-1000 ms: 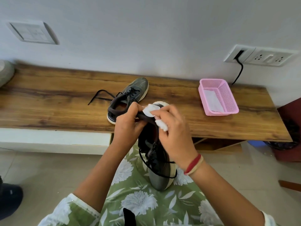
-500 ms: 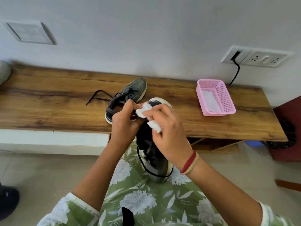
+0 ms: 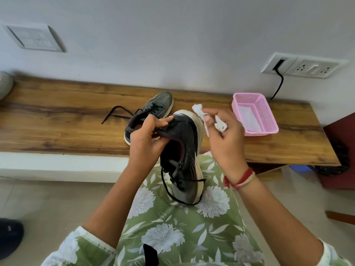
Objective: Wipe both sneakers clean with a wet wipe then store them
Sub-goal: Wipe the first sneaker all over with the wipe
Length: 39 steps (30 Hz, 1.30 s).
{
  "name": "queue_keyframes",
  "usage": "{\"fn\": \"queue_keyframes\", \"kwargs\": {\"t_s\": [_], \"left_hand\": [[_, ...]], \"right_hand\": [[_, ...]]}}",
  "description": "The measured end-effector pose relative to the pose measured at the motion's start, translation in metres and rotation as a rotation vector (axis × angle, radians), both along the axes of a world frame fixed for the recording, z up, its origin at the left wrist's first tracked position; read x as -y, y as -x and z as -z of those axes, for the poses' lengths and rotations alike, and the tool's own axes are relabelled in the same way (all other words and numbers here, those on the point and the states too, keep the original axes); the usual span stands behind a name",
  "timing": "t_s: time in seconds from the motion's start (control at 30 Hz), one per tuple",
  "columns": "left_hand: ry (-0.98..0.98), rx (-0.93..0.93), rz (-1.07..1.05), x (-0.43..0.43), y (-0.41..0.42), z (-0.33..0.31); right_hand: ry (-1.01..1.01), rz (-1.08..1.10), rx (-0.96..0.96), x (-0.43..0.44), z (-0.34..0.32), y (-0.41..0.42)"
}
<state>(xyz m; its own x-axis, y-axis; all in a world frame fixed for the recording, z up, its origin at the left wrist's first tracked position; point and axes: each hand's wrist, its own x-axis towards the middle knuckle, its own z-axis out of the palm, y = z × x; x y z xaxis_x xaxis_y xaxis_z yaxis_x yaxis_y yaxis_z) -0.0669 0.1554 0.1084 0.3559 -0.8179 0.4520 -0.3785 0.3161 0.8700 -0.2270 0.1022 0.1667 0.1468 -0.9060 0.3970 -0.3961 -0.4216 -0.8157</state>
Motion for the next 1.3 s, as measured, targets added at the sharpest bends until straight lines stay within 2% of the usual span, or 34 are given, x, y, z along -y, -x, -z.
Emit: {"fn": "queue_keyframes", "kwargs": {"t_s": [0.1, 0.23, 0.33, 0.47, 0.57, 0.7, 0.83, 0.97, 1.1, 1.17, 1.23, 1.3], "left_hand": [[0.005, -0.004, -0.001, 0.003, 0.004, 0.000], [-0.002, 0.019, -0.025, 0.002, 0.005, 0.002], [0.001, -0.019, -0.020, 0.001, 0.002, 0.004], [0.011, 0.008, -0.060, 0.001, 0.002, 0.003], [0.003, 0.010, -0.044, -0.001, 0.003, 0.001], [-0.030, 0.036, -0.091, 0.000, 0.002, 0.003], [-0.008, -0.007, -0.064, 0.000, 0.001, 0.005], [-0.033, -0.078, -0.093, -0.003, -0.001, 0.006], [-0.043, -0.055, -0.093, -0.001, -0.001, 0.004], [-0.062, -0.072, -0.106, -0.001, 0.000, 0.003], [-0.055, -0.079, -0.126, -0.002, -0.001, 0.001], [-0.025, -0.080, -0.142, -0.002, -0.004, 0.000]], "right_hand": [[0.036, -0.114, -0.225, -0.021, 0.008, -0.015], [0.213, -0.223, -0.462, -0.030, 0.013, -0.015], [0.200, -0.157, -0.500, -0.018, 0.012, -0.011], [0.282, -0.297, -0.551, -0.028, 0.010, -0.014], [0.231, -0.215, -0.505, -0.012, 0.007, -0.013], [0.332, -0.355, -0.558, -0.026, 0.005, -0.016], [0.239, -0.233, -0.525, -0.009, 0.011, -0.011], [0.276, -0.375, -0.586, -0.025, 0.013, -0.012], [0.224, -0.257, -0.547, -0.010, 0.013, -0.014], [0.246, -0.372, -0.544, -0.019, 0.008, -0.017], [0.191, -0.366, -0.408, -0.017, 0.000, -0.015], [0.077, -0.113, -0.182, 0.005, -0.008, -0.008]]}}
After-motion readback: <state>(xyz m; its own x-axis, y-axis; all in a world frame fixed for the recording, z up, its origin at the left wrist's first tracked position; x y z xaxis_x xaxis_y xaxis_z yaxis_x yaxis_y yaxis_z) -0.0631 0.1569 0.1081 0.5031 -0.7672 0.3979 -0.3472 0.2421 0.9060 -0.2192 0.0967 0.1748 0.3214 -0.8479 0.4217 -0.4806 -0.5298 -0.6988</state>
